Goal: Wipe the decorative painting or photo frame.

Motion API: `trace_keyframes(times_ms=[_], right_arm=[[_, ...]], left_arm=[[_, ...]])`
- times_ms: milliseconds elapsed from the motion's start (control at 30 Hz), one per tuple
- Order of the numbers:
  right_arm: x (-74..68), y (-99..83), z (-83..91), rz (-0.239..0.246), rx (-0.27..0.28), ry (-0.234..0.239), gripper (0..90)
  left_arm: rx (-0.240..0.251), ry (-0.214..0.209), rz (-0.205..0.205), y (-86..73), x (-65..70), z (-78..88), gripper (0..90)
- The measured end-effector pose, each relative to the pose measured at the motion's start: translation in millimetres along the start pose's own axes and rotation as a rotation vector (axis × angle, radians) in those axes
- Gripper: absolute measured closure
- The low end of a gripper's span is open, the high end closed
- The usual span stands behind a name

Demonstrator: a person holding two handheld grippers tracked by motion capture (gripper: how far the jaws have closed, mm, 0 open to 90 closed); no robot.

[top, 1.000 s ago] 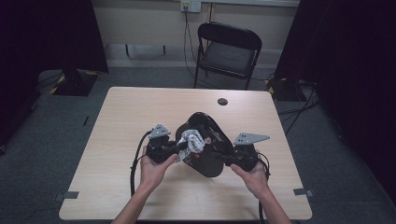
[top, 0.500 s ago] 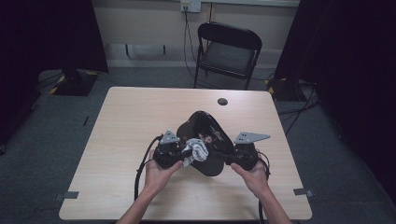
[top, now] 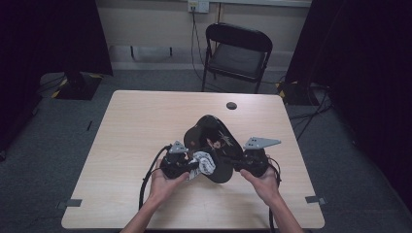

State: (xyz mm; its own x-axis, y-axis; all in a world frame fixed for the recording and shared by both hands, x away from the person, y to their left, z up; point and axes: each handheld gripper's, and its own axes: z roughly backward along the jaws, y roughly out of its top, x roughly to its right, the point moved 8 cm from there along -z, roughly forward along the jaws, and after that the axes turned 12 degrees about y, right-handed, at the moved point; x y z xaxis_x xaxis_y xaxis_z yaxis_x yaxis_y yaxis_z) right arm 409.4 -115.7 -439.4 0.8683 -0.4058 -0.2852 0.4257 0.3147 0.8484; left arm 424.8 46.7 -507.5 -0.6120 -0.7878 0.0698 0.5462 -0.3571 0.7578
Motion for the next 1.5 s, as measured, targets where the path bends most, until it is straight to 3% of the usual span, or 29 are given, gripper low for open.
trace_keyframes(times_ms=[233,400,533,667,700,733,867,1000,1067,1233,1300,1333,1500], right_arm=[[1.0,0.4,-0.1,-0.002,0.002,-0.003,80.9],[1.1,0.4,-0.1,-0.002,0.002,-0.002,80.9],[1.1,0.5,-0.2,0.0,-0.001,-0.001,81.0],[0.0,0.5,-1.1,0.003,-0.002,0.005,81.0],[-1.1,0.5,-2.2,0.006,-0.005,0.012,81.0],[-1.1,0.5,-2.2,0.006,-0.005,0.012,81.0],[-2.7,1.0,-3.8,0.008,-0.009,0.018,81.1],[-4.1,1.1,-4.4,0.003,-0.014,0.02,80.9],[-4.5,0.9,-4.1,0.004,-0.018,0.019,80.8],[-3.7,1.0,-3.5,0.005,-0.022,0.025,80.9],[-3.6,1.2,-3.6,0.004,-0.022,0.026,80.8],[-3.4,1.5,-3.8,0.003,-0.02,0.027,80.9],[-1.9,1.7,-3.7,0.004,-0.021,0.025,80.7]], left_arm=[[-0.052,0.017,-0.046,-11.7,1.4,-9.2,78.1],[-0.053,0.031,-0.046,-9.4,1.9,-7.2,78.2],[-0.009,0.025,-0.032,2.8,-0.6,3.9,78.1],[0.084,0.024,0.001,26.0,-5.2,23.6,78.3],[0.122,0.013,0.011,37.9,-4.9,33.3,78.3],[0.122,0.013,0.011,37.9,-4.9,33.3,78.3],[0.196,0.009,0.026,58.5,-2.9,50.4,78.2],[0.202,0.026,0.004,61.1,-1.8,50.3,78.3],[0.191,0.019,0.013,55.5,-2.8,46.7,78.3],[0.092,0.039,0.017,19.6,-8.2,24.8,78.3],[0.071,0.06,-0.002,12.8,-9.0,20.1,78.3],[0.016,0.063,-0.022,0.6,-8.3,10.9,78.2],[-0.028,0.065,-0.01,-10.6,-10.1,1.5,78.3]])
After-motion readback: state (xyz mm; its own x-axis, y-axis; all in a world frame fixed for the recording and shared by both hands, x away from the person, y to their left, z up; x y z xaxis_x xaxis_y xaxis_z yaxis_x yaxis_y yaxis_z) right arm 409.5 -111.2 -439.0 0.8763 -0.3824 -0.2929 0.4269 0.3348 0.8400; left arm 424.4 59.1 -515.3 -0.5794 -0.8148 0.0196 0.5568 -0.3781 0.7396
